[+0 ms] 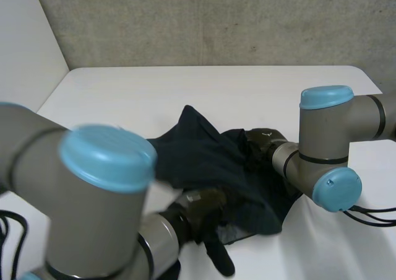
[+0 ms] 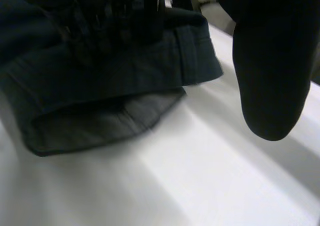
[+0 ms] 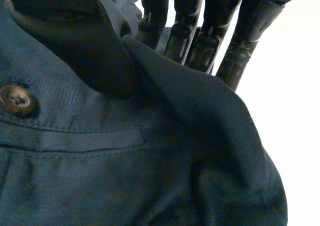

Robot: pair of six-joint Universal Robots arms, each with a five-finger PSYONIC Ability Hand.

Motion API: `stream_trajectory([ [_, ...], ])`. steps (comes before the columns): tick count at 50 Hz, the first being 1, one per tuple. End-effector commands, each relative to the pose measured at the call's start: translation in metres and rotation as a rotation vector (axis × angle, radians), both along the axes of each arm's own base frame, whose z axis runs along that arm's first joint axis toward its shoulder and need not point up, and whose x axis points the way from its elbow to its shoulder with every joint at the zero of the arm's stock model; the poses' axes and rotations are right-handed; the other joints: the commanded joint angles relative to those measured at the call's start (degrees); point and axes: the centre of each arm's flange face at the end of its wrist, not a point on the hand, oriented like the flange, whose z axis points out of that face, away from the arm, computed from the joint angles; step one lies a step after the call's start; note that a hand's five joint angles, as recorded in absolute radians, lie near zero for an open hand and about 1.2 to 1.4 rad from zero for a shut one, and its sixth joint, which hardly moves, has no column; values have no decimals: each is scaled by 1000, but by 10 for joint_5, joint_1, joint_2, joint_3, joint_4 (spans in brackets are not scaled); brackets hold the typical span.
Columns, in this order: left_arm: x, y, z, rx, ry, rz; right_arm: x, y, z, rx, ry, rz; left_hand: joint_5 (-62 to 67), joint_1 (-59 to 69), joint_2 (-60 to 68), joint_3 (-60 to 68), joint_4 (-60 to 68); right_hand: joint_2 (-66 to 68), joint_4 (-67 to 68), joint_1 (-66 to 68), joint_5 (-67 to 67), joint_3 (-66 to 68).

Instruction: Fold the shorts.

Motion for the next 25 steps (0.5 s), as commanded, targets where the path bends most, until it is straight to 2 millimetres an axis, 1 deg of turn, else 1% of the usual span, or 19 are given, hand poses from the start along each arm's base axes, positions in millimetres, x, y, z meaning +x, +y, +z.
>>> stream_trajectory([
  [1, 29, -68, 48, -218, 45, 149, 3, 8, 45, -157, 14, 103, -6, -15, -21, -24, -9, 136, 131, 253, 142, 151],
  [2, 32, -77, 53, -244, 44, 163, 2, 10, 49, -171, 23, 118, -4, -13, -20, -22, -7, 136, 131, 253, 142, 151],
  [3, 36, -93, 61, -298, 42, 186, 2, 12, 53, -189, 30, 133, -4, -13, -20, -22, -7, 136, 131, 253, 142, 151],
  [6, 38, -113, 72, -380, 36, 199, 1, 20, 67, -260, 74, 188, -6, -15, -21, -24, -9, 136, 131, 253, 142, 151],
  [7, 36, -123, 73, -429, 26, 193, 1, 22, 70, -278, 88, 199, -8, -16, -23, -26, -11, 136, 131, 253, 142, 151],
  [9, 33, -136, 71, -476, 7, 186, 2, 30, 76, -323, 131, 237, -8, -16, -23, -26, -11, 136, 131, 253, 142, 151],
  [11, 25, -152, 67, -548, -19, 164, 3, 35, 77, -347, 162, 265, -9, -18, -25, -27, -12, 136, 131, 253, 142, 151],
  [13, 21, -161, 65, -588, -34, 155, 3, 41, 76, -375, 209, 301, -18, -26, -33, -36, -21, 136, 131, 253, 142, 151],
  [14, 17, -168, 61, -618, -53, 139, 3, 43, 74, -380, 225, 314, -33, -41, -48, -51, -36, 136, 131, 253, 142, 151],
  [16, 13, -175, 54, -638, -76, 124, 4, 50, 73, -394, 251, 341, -36, -45, -52, -54, -39, 136, 131, 253, 142, 151],
  [17, 11, -178, 50, -648, -89, 116, 6, 58, 74, -412, 272, 369, -40, -48, -55, -58, -43, 136, 131, 253, 142, 151],
  [18, 8, -185, 42, -665, -116, 102, 7, 63, 76, -420, 280, 383, -42, -50, -57, -60, -45, 136, 131, 253, 142, 151],
  [21, 3, -192, 27, -681, -156, 69, 7, 77, 79, -446, 294, 415, -42, -50, -57, -60, -45, 136, 131, 253, 142, 151],
  [22, -2, -194, 16, -687, -181, 32, 7, 79, 79, -451, 293, 419, -42, -50, -57, -60, -45, 136, 131, 253, 142, 151],
  [24, -7, -194, 3, -690, -200, -17, 7, 84, 81, -463, 290, 426, -42, -50, -57, -60, -45, 136, 131, 253, 142, 151],
  [25, -10, -194, -2, -692, -208, -37, 7, 89, 82, -470, 285, 435, -42, -50, -57, -60, -45, 136, 131, 253, 142, 151],
])
